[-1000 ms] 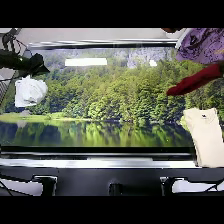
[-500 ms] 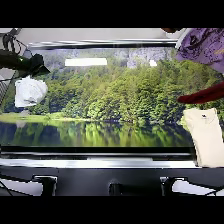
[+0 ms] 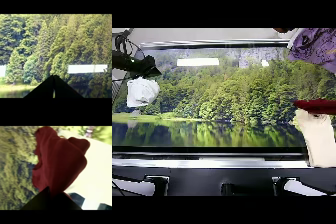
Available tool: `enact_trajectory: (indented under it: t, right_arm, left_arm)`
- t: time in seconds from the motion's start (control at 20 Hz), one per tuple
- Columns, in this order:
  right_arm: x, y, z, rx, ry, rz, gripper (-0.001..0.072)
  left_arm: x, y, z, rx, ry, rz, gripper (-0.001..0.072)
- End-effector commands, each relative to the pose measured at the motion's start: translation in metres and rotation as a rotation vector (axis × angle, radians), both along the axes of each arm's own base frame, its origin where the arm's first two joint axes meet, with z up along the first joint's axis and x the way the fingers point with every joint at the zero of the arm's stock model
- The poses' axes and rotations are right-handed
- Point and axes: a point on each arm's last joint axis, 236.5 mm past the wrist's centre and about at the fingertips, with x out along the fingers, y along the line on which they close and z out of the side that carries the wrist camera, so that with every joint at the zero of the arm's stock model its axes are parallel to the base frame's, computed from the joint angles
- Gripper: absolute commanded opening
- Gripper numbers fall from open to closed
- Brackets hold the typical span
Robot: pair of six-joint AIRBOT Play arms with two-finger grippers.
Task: Fold the clothes and pants, and hang the long-sleeved shirts on hangers.
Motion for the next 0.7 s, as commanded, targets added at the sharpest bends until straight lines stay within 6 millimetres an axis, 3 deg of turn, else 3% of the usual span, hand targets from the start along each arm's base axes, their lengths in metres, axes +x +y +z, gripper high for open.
enact_trajectory:
  t: [0.0, 0.4, 0.5, 0.65]
  right_arm:
    - [-0.044, 0.002, -0.034, 0.021, 0.089, -0.004, 0.0022]
    - [-0.12, 0.03, -0.134, 0.053, 0.246, -0.014, 0.0024]
    - [-0.136, 0.031, -0.148, 0.052, 0.313, -0.01, 0.0024]
    - [-0.153, 0.025, -0.15, 0.02, 0.387, -0.008, 0.0025]
  left_arm:
    - [-0.002, 0.001, -0.001, 0.002, 0.008, 0.0, 0.0019]
    - [-0.002, 0.001, -0.001, 0.002, 0.01, -0.001, 0.0019]
    - [-0.002, 0.001, -0.001, 0.002, 0.01, -0.001, 0.0019]
    - [-0.002, 0.001, -0.001, 0.002, 0.01, -0.002, 0.0019]
